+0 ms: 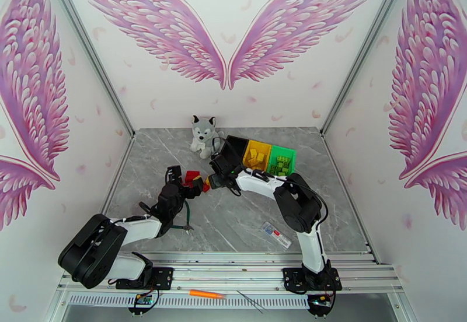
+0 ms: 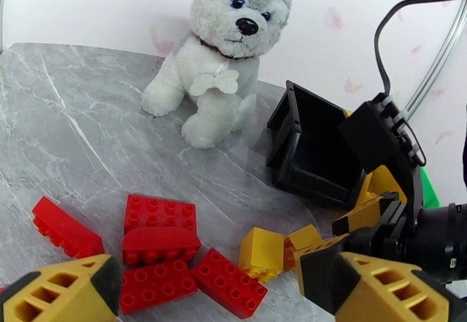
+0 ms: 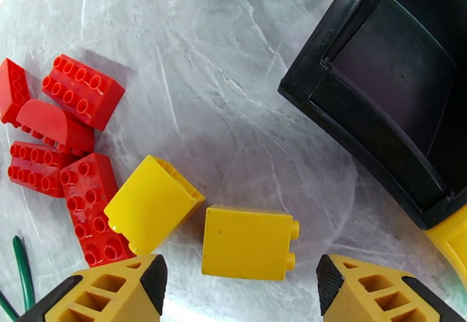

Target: Sort the legos into containers by color

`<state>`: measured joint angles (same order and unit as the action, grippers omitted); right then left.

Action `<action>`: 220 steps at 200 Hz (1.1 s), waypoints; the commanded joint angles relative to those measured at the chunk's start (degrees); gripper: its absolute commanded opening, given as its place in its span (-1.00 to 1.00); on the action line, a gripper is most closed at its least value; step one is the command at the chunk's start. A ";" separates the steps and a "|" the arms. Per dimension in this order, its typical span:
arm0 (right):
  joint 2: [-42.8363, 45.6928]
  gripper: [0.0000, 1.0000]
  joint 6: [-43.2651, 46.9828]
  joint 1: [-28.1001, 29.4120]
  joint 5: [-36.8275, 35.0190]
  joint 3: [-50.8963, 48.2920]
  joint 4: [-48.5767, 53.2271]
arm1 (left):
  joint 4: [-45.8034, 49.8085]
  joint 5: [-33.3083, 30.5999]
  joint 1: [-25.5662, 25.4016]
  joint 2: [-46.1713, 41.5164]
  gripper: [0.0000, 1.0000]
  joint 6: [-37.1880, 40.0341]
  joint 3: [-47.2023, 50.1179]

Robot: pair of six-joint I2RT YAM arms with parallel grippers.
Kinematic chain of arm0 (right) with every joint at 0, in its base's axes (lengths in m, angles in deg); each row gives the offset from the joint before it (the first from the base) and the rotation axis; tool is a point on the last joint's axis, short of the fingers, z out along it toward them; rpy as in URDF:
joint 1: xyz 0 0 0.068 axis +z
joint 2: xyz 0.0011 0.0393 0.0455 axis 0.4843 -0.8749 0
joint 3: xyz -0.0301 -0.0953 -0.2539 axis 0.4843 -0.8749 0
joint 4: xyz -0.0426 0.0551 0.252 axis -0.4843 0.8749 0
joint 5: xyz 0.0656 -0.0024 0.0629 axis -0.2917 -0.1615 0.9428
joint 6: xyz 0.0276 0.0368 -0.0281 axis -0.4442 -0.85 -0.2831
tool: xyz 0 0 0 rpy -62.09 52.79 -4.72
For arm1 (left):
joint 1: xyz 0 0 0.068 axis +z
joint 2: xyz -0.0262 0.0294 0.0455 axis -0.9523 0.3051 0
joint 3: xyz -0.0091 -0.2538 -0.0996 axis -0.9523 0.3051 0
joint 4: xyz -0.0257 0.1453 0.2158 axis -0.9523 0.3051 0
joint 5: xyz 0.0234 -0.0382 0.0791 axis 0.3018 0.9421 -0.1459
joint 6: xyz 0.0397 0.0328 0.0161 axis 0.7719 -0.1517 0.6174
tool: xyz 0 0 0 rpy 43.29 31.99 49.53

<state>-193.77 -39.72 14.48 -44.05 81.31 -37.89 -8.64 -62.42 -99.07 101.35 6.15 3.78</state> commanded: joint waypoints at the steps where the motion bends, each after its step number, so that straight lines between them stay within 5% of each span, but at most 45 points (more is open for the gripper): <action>1: -2.55 0.43 0.73 -0.16 -2.11 2.54 1.22 | 1.14 0.08 0.38 -2.55 0.97 0.18 1.21; 124: -7.56 0.08 -1.21 -1.69 -0.42 7.01 2.31 | 3.10 -0.46 0.49 -4.90 0.97 1.30 1.74; 175: 0.14 -0.18 -2.47 -1.78 0.59 -1.10 -2.19 | 0.95 5.05 -0.40 3.24 0.98 1.41 -3.43; 220: 9.79 -0.28 -3.53 -4.24 -0.43 -9.95 -4.64 | 1.42 4.33 -6.22 11.48 0.97 3.62 -11.18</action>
<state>-190.40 -41.76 12.31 -43.68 74.80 -39.81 -6.44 -58.74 -102.61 110.20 7.66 -2.82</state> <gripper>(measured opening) 0.462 0.988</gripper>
